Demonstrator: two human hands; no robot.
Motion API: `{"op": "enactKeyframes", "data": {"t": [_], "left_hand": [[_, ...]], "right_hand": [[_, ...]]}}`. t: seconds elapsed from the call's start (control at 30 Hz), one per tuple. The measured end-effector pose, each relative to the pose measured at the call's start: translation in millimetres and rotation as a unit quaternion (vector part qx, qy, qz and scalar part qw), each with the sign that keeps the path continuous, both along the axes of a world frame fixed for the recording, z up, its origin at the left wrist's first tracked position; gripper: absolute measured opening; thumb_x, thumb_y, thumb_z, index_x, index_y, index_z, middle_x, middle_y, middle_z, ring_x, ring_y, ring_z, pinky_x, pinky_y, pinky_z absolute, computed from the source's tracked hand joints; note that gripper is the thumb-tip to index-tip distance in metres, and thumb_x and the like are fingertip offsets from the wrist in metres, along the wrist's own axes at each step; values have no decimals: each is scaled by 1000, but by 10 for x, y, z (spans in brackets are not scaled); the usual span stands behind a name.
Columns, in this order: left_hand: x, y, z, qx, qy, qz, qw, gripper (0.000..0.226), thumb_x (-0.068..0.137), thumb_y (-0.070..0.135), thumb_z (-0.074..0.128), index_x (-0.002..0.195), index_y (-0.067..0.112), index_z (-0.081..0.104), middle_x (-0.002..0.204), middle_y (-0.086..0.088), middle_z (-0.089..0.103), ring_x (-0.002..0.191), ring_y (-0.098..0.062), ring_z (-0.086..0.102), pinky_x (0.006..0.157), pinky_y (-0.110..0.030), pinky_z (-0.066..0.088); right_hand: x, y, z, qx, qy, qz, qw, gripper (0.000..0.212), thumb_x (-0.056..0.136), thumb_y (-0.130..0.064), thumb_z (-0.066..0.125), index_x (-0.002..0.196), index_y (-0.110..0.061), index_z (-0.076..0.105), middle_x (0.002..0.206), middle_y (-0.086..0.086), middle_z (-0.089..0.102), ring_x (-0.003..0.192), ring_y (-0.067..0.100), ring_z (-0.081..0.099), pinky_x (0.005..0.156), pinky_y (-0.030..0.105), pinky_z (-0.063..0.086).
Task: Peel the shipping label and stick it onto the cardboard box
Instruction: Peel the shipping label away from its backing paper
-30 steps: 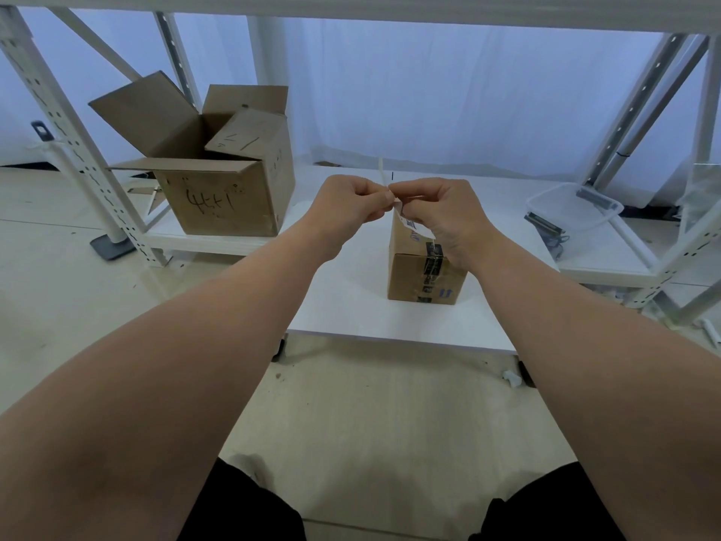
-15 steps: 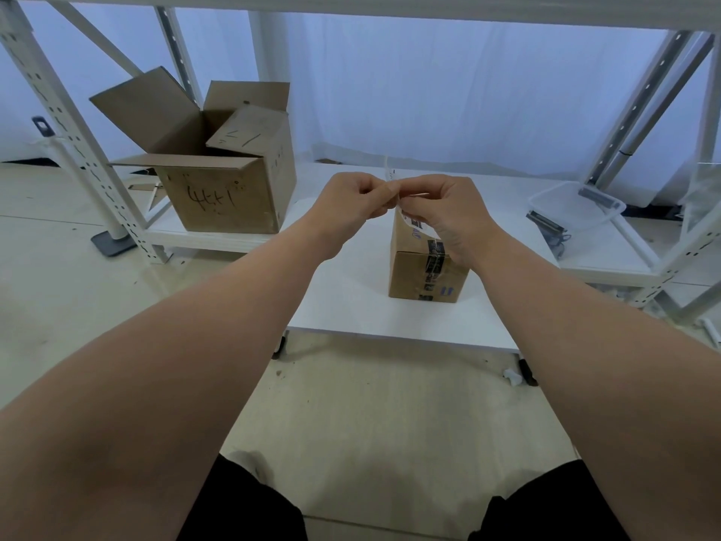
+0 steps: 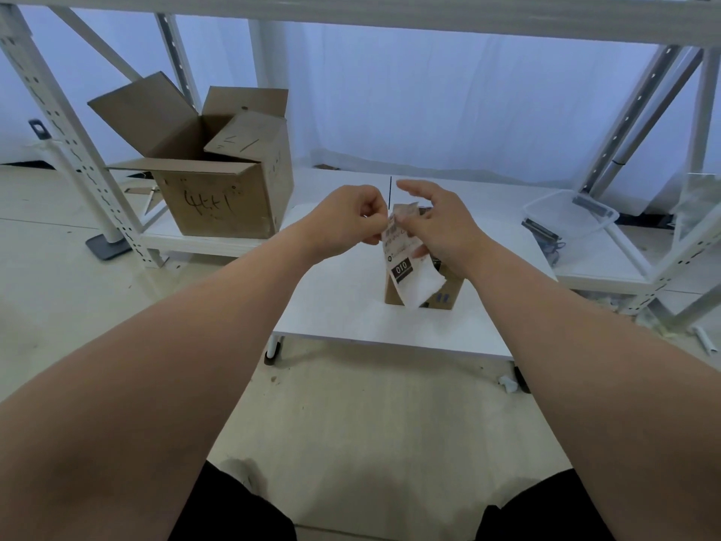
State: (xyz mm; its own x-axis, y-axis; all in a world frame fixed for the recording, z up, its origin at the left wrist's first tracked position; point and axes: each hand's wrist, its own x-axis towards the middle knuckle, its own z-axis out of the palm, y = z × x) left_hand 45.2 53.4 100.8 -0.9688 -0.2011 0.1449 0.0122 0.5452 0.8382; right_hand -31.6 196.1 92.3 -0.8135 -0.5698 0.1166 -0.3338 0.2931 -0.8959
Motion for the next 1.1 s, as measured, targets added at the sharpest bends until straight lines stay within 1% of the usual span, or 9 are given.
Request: {"op": "enactKeyframes", "data": {"t": [0.07, 0.13, 0.23, 0.33, 0.5, 0.7, 0.87, 1.0, 1.1], "left_hand": [[10, -39, 9, 11, 9, 9, 1000, 7, 88, 5, 54, 81, 7, 56, 71, -5, 61, 67, -13, 62, 65, -13, 53], [24, -79, 6, 26, 12, 23, 999, 11, 89, 5, 54, 79, 10, 54, 71, -5, 64, 63, -7, 63, 65, -13, 53], [36, -119, -13, 45, 9, 38, 998, 13, 90, 8, 53, 78, 13, 53, 76, -1, 69, 64, -2, 66, 67, -17, 53], [24, -131, -24, 49, 1, 61, 997, 13, 89, 10, 52, 77, 14, 50, 77, 1, 66, 71, -11, 64, 71, -25, 51], [21, -40, 60, 58, 2, 34, 998, 4, 82, 12, 64, 82, 14, 61, 80, -1, 61, 73, -14, 58, 68, -26, 48], [17, -52, 77, 94, -34, 6, 995, 10, 86, 14, 63, 79, 7, 67, 74, -6, 64, 67, -16, 59, 69, -28, 50], [41, -136, 51, 220, -82, -40, 971, 17, 93, 12, 55, 82, 2, 65, 74, -7, 66, 69, -16, 63, 73, -25, 54], [72, -193, 66, 271, -99, -56, 956, 16, 93, 9, 53, 86, 3, 66, 75, -3, 72, 73, -13, 68, 74, -22, 57], [90, -227, 89, 265, -113, -68, 955, 14, 93, 8, 54, 92, 1, 66, 82, -6, 72, 78, -15, 68, 77, -23, 58]], "right_hand": [[-47, 41, -21, 24, 12, -15, 1000, 24, 88, -18, 65, 111, -16, 62, 108, 3, 61, 82, 13, 64, 56, 26, 54], [-70, 93, -17, -2, -6, -23, 1000, 11, 86, -16, 68, 87, -6, 64, 85, 3, 65, 62, 5, 63, 57, 23, 50], [-76, 129, 15, -56, -57, -33, 996, 21, 84, -17, 71, 67, -10, 61, 72, 2, 68, 51, 3, 64, 50, 17, 51], [-56, 108, 44, -85, -108, -19, 990, 17, 82, -18, 73, 70, -11, 64, 75, 4, 72, 60, 12, 69, 60, 27, 58], [-14, 44, 43, -17, -106, 34, 994, 18, 78, -23, 76, 75, -7, 68, 80, 11, 73, 66, 22, 69, 65, 33, 55], [43, 37, 68, 24, -101, 95, 990, 26, 79, -23, 75, 93, -2, 72, 85, 10, 75, 66, 17, 70, 57, 25, 54], [70, 58, 92, 37, -81, 123, 988, 9, 83, -23, 72, 78, -15, 72, 76, 2, 73, 63, 12, 68, 54, 20, 51], [61, 82, 99, 34, -88, 129, 987, 11, 87, -25, 67, 81, -16, 72, 83, 5, 74, 69, 14, 70, 60, 24, 54], [58, 81, 83, 35, -97, 129, 986, 12, 89, -25, 65, 84, -17, 73, 94, 10, 75, 80, 21, 71, 71, 31, 57]]}}
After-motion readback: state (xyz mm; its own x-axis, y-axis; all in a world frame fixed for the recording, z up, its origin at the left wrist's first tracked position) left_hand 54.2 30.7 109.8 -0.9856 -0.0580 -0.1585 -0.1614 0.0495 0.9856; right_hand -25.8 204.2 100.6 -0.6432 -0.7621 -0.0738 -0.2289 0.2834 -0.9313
